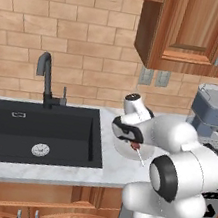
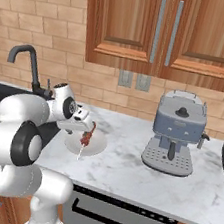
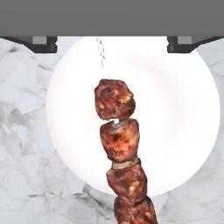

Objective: Place the cold items (lime and squash) from the fridge in one tupperware on the dining counter. Place the warm items (hot dog and kebab skewer) in the stove area in another tupperware.

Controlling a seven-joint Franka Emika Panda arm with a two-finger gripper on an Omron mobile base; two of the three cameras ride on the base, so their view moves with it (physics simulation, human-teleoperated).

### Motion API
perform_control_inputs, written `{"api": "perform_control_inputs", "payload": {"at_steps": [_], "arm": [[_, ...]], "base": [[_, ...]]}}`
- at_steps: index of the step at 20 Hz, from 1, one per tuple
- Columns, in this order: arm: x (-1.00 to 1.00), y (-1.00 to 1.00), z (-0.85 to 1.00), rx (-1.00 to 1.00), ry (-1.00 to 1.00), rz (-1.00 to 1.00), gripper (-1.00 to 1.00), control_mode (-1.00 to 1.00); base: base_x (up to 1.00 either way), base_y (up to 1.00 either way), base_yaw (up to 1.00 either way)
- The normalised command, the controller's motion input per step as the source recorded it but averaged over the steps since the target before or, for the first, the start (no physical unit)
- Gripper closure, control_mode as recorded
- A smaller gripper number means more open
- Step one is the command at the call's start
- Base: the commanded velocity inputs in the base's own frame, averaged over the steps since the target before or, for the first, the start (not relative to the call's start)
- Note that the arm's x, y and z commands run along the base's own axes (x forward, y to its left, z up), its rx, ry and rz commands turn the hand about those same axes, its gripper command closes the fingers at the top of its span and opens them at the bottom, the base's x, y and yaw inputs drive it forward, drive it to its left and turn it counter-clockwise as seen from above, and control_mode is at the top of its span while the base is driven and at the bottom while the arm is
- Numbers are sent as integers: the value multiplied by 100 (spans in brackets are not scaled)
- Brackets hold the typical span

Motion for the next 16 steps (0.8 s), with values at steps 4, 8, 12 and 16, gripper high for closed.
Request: {"api": "perform_control_inputs", "payload": {"at_steps": [4,8,12,16], "arm": [[3,-17,-7,1,-10,0,-100,-100],[9,-7,-1,0,-11,0,-100,-100],[38,2,-6,0,-7,0,-100,-100],[70,6,-12,0,0,0,-100,-100]], "base": [[0,0,0],[0,0,0],[0,0,0],[0,0,0]]}}
